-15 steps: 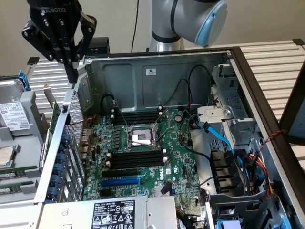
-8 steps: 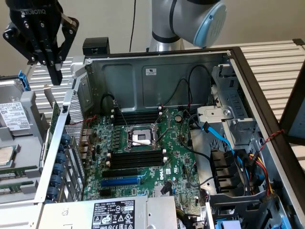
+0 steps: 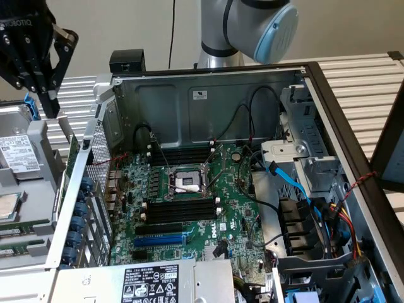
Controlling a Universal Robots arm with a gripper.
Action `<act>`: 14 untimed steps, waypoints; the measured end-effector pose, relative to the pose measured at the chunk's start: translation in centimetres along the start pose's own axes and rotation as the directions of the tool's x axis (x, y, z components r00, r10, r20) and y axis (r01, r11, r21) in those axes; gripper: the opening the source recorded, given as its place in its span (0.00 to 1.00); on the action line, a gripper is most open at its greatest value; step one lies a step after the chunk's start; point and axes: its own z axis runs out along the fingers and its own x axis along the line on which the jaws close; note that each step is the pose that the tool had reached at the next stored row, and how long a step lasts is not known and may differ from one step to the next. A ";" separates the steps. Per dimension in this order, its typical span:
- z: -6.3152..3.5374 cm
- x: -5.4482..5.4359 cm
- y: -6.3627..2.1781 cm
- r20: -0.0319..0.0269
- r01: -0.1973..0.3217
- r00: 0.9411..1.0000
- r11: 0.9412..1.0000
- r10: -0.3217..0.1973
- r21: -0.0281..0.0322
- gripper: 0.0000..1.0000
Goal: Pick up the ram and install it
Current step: 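Reach for the ram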
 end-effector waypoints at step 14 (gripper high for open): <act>1.74 7.0 -0.58 0.000 0.001 1.000 1.000 -0.001 0.000 0.26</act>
